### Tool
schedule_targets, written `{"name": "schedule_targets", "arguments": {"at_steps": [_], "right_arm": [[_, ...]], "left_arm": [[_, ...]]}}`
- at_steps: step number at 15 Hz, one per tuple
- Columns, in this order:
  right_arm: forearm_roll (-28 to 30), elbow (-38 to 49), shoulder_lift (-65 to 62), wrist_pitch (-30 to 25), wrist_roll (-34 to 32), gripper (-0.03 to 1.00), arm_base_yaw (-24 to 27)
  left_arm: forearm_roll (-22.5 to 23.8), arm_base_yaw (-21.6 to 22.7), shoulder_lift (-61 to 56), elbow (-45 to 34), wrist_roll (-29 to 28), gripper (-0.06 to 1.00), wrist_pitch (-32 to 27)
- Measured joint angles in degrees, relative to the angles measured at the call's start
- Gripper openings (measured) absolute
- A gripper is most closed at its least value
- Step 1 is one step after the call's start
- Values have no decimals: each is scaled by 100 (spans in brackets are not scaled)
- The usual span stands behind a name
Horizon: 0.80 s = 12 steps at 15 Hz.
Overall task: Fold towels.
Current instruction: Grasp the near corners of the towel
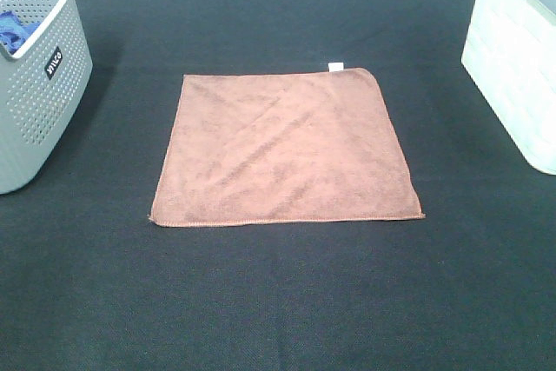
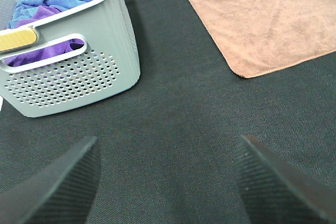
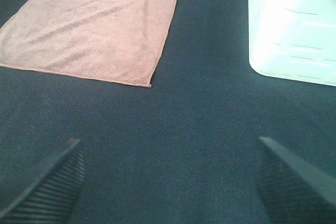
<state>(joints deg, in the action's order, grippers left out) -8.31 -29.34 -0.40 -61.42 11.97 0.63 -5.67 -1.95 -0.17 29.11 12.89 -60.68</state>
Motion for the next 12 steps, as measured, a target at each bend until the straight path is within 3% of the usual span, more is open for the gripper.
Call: {"name": "schedule_targets", "arguments": {"at_steps": [12], "right_arm": [[0,0,0,0,0,82,0]], "left_arm": [[0,0,0,0,0,69,0]]}}
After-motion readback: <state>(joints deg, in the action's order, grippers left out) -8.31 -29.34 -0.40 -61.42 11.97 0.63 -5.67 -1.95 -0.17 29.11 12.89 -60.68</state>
